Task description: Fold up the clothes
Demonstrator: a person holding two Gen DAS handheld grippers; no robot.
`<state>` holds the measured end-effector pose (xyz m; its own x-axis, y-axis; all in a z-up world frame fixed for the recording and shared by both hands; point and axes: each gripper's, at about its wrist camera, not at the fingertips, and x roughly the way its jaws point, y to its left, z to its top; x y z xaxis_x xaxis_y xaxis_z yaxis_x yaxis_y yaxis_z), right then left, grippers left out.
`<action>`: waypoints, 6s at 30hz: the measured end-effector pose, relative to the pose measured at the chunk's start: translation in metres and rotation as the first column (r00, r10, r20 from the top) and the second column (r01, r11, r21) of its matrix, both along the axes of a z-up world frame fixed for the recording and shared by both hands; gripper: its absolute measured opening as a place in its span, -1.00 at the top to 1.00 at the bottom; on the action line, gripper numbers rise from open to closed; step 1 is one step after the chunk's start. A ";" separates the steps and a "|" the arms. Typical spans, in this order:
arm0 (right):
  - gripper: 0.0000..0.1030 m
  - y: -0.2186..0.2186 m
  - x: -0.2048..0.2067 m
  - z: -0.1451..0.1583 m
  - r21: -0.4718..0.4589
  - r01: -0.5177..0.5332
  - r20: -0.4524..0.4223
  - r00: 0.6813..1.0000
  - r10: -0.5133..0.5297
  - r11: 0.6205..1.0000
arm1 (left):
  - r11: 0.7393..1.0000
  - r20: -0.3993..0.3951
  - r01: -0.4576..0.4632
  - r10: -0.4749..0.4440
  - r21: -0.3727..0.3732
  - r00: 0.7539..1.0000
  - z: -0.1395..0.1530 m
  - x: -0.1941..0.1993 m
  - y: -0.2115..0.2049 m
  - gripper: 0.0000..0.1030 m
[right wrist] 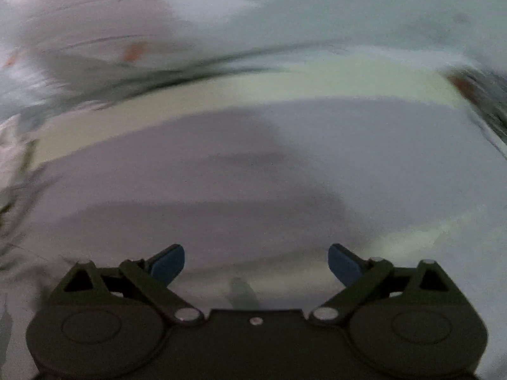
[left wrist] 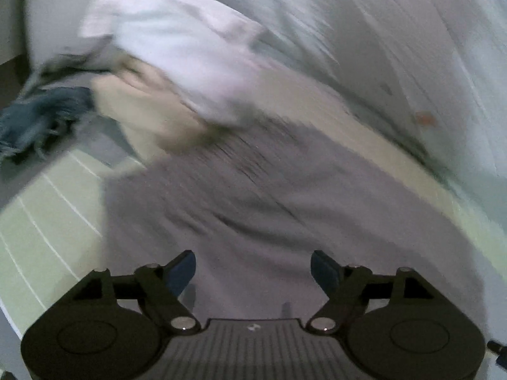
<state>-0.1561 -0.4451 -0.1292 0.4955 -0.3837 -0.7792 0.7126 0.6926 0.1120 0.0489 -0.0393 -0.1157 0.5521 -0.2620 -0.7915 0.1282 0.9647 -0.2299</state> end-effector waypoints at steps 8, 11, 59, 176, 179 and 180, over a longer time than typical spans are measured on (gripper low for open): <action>-0.91 -0.070 -0.113 -0.014 -0.170 0.177 -0.072 0.979 -0.191 0.969 | 0.976 -0.111 0.194 -0.182 0.101 0.977 -0.028 -0.074 -0.108 -0.57; -0.91 -0.104 -0.141 -0.021 -0.245 0.182 -0.110 0.971 -0.214 0.952 | 0.963 -0.117 0.231 -0.216 0.137 0.969 -0.037 -0.094 -0.139 -0.56; -0.91 -0.078 -0.291 -0.027 0.054 0.476 0.030 0.878 -0.478 0.878 | 0.912 -0.175 0.327 -0.290 0.247 0.941 -0.043 -0.177 -0.172 -0.84; -0.50 -0.234 -0.061 -0.013 -0.069 0.515 0.048 0.857 -0.512 0.855 | 0.966 -0.114 -0.171 0.195 0.196 0.974 -0.009 0.095 -0.110 -0.38; -0.51 -0.226 -0.079 -0.025 -0.001 0.559 0.053 0.828 -0.558 0.829 | 0.972 -0.137 -0.114 0.144 0.205 0.980 -0.012 0.078 -0.116 -0.40; -0.50 -0.223 -0.085 -0.028 0.022 0.572 0.054 0.818 -0.572 0.820 | 0.974 -0.142 -0.102 0.132 0.200 0.981 -0.012 0.073 -0.119 -0.40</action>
<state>-0.2412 -0.6686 -0.1576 0.2305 -0.6085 -0.7593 0.9728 0.1618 0.1656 0.1219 -0.1582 -0.1278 0.4376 -0.0383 -0.8984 -0.0109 0.9988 -0.0478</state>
